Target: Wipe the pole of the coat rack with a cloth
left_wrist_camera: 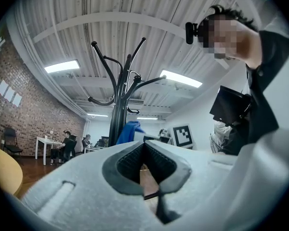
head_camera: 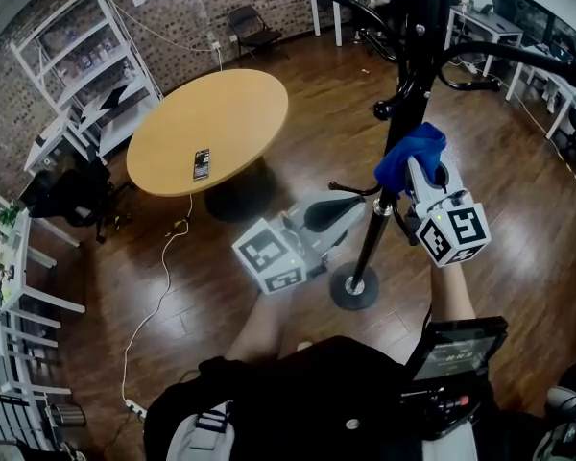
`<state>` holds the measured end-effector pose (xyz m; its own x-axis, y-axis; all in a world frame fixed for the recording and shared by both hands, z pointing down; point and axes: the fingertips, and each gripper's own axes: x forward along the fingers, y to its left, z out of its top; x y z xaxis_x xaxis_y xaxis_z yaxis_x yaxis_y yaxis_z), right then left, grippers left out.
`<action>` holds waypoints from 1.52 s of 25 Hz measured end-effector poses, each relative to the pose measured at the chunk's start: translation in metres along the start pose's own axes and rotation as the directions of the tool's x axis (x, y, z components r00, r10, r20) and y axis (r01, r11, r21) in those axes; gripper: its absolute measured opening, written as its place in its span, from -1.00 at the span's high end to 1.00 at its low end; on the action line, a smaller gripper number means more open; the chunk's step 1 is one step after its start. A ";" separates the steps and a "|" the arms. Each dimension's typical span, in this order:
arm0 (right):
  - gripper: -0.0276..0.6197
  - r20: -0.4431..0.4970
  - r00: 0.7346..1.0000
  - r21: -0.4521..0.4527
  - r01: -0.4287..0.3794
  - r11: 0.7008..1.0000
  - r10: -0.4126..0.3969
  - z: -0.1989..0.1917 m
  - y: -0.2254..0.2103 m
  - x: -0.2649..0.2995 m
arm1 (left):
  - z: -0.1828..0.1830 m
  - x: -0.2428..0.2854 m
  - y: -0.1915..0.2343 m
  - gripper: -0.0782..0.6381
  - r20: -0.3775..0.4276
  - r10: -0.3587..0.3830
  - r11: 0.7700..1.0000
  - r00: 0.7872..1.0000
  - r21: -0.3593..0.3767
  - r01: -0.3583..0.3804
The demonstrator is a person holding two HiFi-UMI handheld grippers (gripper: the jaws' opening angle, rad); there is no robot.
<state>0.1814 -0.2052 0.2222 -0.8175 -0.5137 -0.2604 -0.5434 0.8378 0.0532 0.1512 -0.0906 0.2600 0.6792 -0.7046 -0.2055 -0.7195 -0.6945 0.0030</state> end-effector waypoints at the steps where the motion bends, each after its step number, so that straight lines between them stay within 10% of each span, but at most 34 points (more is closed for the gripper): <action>1: 0.85 -0.040 0.999 0.018 -0.010 1.000 0.011 -0.018 -0.001 -0.004 | -0.001 0.000 -0.001 0.78 -0.002 0.002 1.000 1.000 -0.003 -0.002; 6: 0.85 -0.310 0.946 0.118 -0.058 0.991 0.093 -0.112 0.002 -0.028 | -0.007 -0.006 -0.005 0.78 -0.004 0.014 1.000 1.000 -0.015 -0.014; 12: 0.85 -0.647 0.741 0.245 -0.026 0.969 0.183 -0.189 -0.003 -0.056 | -0.017 0.001 -0.011 0.78 -0.006 0.004 1.000 1.000 -0.028 -0.004; 14: 0.85 -0.665 0.719 0.282 -0.011 0.959 0.203 -0.195 0.000 -0.067 | -0.015 0.001 -0.012 0.78 -0.007 -0.002 1.000 1.000 -0.029 0.002; 24: 0.85 -0.658 0.734 0.244 -0.007 0.970 0.171 -0.187 -0.005 -0.081 | -0.016 -0.003 -0.018 0.78 -0.019 -0.001 1.000 1.000 -0.023 0.000; 31: 0.85 -0.331 0.941 0.227 0.003 0.974 0.074 -0.100 -0.014 -0.026 | -0.009 -0.017 -0.011 0.78 -0.012 0.013 1.000 1.000 -0.012 -0.013; 38: 0.85 -0.012 0.999 0.117 -0.033 0.993 0.035 0.024 -0.012 0.015 | -0.005 -0.015 -0.005 0.78 -0.004 0.004 1.000 1.000 0.002 -0.004</action>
<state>0.1805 -0.2183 0.1950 -0.8383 -0.4863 -0.2463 -0.4898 0.8703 -0.0513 0.1454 -0.0768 0.2682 0.6768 -0.7081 -0.2015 -0.7227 -0.6912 0.0017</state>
